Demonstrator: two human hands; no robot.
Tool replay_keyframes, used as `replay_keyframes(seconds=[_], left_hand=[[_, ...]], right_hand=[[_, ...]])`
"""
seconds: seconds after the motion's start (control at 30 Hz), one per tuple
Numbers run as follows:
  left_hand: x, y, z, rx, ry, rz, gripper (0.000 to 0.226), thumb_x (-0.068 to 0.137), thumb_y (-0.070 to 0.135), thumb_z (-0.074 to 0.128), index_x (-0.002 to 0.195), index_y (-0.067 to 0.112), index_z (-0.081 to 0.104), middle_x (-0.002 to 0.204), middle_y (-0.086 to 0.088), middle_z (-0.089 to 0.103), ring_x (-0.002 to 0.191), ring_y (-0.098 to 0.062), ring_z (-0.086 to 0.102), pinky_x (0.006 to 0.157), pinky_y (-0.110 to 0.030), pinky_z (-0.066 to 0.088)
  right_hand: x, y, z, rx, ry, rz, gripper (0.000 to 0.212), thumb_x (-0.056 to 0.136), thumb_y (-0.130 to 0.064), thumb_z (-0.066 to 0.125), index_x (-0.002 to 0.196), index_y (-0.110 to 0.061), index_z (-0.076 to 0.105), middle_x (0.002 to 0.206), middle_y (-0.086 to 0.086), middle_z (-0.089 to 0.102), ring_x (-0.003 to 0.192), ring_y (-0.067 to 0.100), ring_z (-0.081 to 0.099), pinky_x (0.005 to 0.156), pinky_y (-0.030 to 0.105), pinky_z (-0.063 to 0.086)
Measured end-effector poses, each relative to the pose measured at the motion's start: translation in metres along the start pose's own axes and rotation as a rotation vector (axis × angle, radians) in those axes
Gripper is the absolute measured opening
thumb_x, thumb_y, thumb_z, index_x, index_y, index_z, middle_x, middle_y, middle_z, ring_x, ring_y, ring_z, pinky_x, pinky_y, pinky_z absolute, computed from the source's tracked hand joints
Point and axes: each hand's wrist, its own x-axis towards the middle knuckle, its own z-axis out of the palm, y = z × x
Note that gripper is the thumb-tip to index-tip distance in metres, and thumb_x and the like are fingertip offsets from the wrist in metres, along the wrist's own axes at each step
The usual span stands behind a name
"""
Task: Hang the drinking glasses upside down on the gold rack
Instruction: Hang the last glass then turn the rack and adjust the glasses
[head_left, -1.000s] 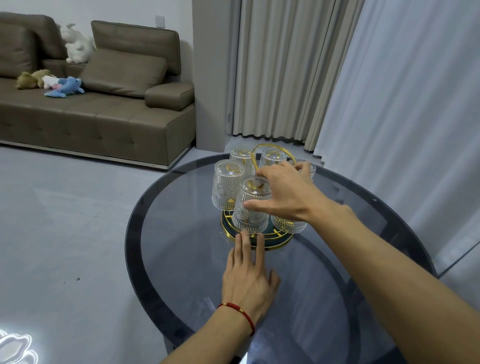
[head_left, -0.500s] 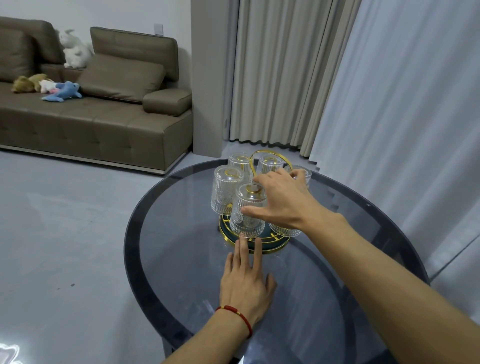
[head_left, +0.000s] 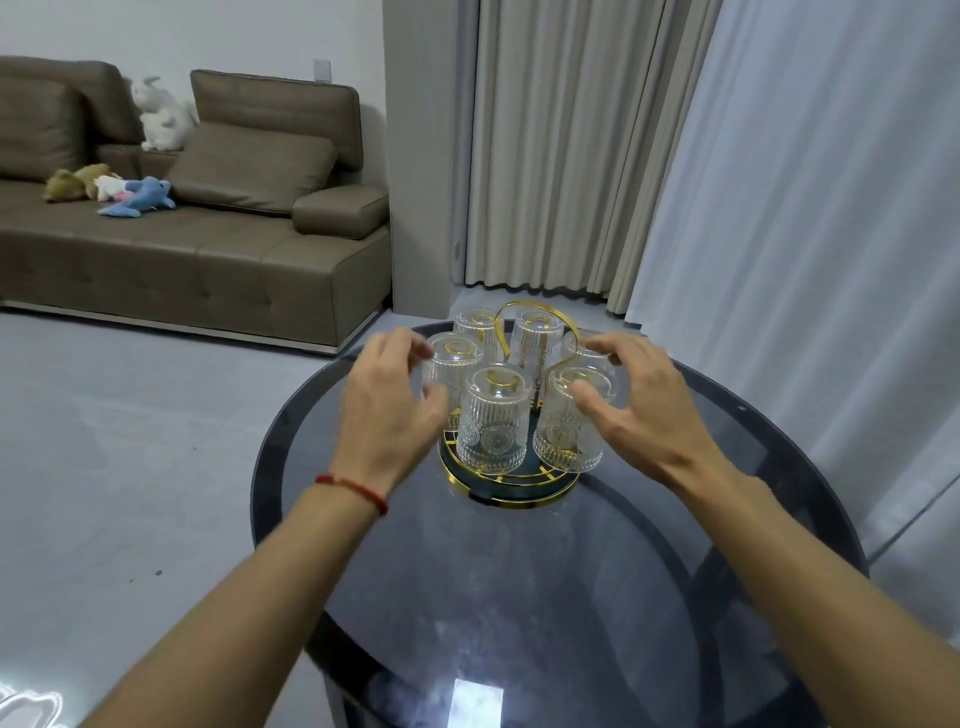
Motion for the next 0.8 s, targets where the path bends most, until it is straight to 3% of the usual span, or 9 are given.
replay_keyframes(seconds=[0.07,0.13,0.27,0.43,0.5,0.6,0.8], left_hand=[[0.03,-0.008,0.011,-0.036,-0.135,-0.065,0.041,0.081,0.009,0.071,0.121,0.01,0.059,0.117,-0.006,0.052,0.109,-0.019,0.051,0.1,-0.03,0.043],[0.052,-0.018,0.02,-0.113,-0.314,-0.171,0.061,0.08,0.01,0.073,0.136,0.017,0.052,0.134,-0.005,0.045,0.125,-0.018,0.042,0.108,-0.034,0.038],[0.072,-0.037,0.026,-0.342,-0.578,-0.267,0.079,0.078,-0.004,0.072,0.147,0.022,0.043,0.127,0.013,0.046,0.129,-0.012,0.039,0.095,-0.028,0.038],[0.083,-0.047,0.028,-0.294,-0.62,-0.199,0.086,0.08,0.007,0.079,0.151,0.027,0.037,0.143,-0.001,0.049,0.132,-0.015,0.044,0.099,-0.027,0.039],[0.086,-0.047,0.027,-0.249,-0.612,-0.168,0.086,0.08,0.013,0.082,0.152,0.026,0.036,0.142,-0.005,0.053,0.127,-0.015,0.049,0.096,-0.022,0.041],[0.09,-0.046,0.024,-0.203,-0.583,-0.142,0.087,0.08,0.015,0.084,0.152,0.021,0.036,0.137,-0.009,0.059,0.121,-0.019,0.056,0.103,-0.031,0.044],[0.097,-0.049,0.02,-0.151,-0.668,-0.12,0.086,0.083,0.02,0.082,0.153,0.023,0.033,0.136,-0.01,0.059,0.123,-0.023,0.055,0.103,-0.033,0.042]], right_hand=[[-0.004,0.003,0.002,0.011,-0.026,0.062,0.058,0.091,-0.039,0.07,0.142,-0.019,0.05,0.138,0.002,0.055,0.126,0.02,0.051,0.108,0.051,0.044],[-0.007,0.006,0.006,0.002,-0.079,0.117,0.071,0.089,-0.047,0.07,0.148,-0.019,0.042,0.145,0.005,0.051,0.132,0.022,0.048,0.111,0.051,0.042],[-0.007,0.007,0.015,0.007,-0.089,0.137,0.081,0.086,-0.053,0.071,0.15,-0.018,0.037,0.15,0.007,0.049,0.135,0.024,0.048,0.112,0.05,0.042],[-0.002,0.006,0.017,0.017,-0.041,0.158,0.078,0.086,-0.053,0.074,0.148,-0.018,0.041,0.148,0.006,0.053,0.134,0.024,0.052,0.11,0.053,0.045],[-0.001,0.005,0.016,0.015,-0.034,0.161,0.076,0.086,-0.052,0.074,0.146,-0.018,0.043,0.146,0.006,0.055,0.132,0.024,0.054,0.109,0.053,0.046],[-0.002,0.003,0.014,0.017,-0.027,0.166,0.075,0.085,-0.051,0.075,0.145,-0.017,0.044,0.144,0.006,0.057,0.13,0.023,0.055,0.108,0.052,0.047],[0.0,0.0,0.01,0.014,-0.028,0.168,0.078,0.084,-0.05,0.076,0.145,-0.015,0.043,0.141,0.009,0.06,0.128,0.025,0.057,0.106,0.048,0.048]])
